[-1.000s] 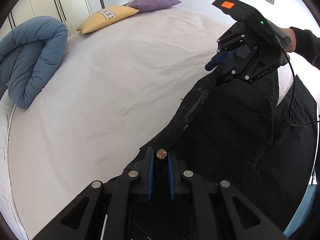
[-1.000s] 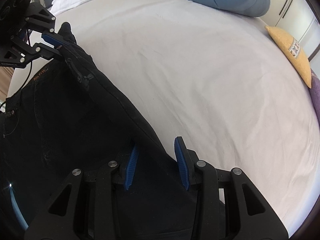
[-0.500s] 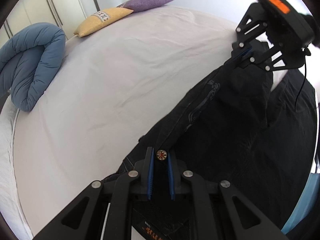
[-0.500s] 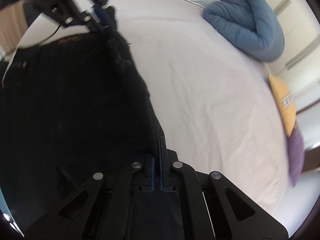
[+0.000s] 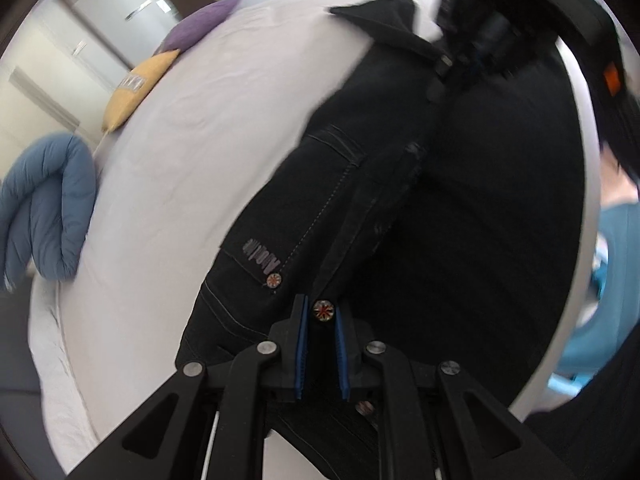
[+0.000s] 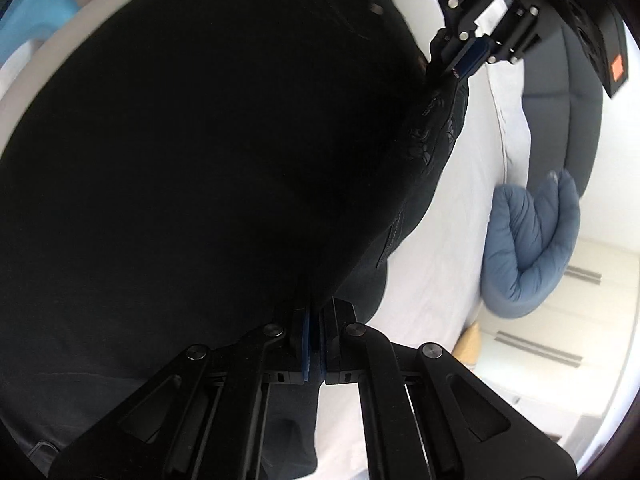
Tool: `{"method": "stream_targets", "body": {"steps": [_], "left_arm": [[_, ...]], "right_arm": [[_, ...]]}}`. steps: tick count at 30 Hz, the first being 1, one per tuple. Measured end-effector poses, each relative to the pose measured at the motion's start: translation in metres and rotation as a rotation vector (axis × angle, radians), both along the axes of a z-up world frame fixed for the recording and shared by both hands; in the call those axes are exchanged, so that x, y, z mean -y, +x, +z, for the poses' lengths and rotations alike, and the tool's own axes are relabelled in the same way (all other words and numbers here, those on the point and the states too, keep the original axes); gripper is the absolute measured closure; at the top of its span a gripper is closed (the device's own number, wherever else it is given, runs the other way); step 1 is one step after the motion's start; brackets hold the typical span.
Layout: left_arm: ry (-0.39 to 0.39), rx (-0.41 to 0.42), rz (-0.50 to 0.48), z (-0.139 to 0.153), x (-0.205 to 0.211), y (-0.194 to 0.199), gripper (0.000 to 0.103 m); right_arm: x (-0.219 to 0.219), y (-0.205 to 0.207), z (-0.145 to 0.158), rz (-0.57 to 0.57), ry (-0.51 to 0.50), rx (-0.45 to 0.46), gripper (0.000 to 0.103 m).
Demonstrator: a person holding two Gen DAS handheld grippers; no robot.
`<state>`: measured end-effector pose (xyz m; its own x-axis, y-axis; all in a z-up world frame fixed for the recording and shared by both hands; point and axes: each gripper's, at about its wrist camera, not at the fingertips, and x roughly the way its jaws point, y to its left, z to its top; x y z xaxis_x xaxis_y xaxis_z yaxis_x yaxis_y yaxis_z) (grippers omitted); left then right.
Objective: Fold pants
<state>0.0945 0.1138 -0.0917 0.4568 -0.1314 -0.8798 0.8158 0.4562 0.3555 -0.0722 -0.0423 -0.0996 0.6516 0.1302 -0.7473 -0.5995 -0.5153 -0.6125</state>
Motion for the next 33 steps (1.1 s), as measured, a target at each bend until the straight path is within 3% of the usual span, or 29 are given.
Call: {"method": "stream_targets", "body": {"steps": [4,11,19,33], "left_arm": [[0.082,0.000,-0.089,-0.017,0.009,-0.042,0.090],[0.121,-0.008,-0.144,-0.032,0.008,-0.082,0.091],[0.165,-0.024,-0.163,-0.037,-0.006,-0.090,0.091],[0.153,-0.054,-0.131,-0.045,-0.011,-0.104,0.091]], "right_arm": [[-0.001,-0.039,-0.011,0.088,-0.064,0.035,0.102],[-0.007,-0.076,-0.020,0.129,-0.105,0.040,0.102],[-0.033,-0.127,-0.023,0.129,-0.086,0.016,0.102],[-0.047,-0.136,-0.038,0.077,-0.078,0.005,0.101]]}}
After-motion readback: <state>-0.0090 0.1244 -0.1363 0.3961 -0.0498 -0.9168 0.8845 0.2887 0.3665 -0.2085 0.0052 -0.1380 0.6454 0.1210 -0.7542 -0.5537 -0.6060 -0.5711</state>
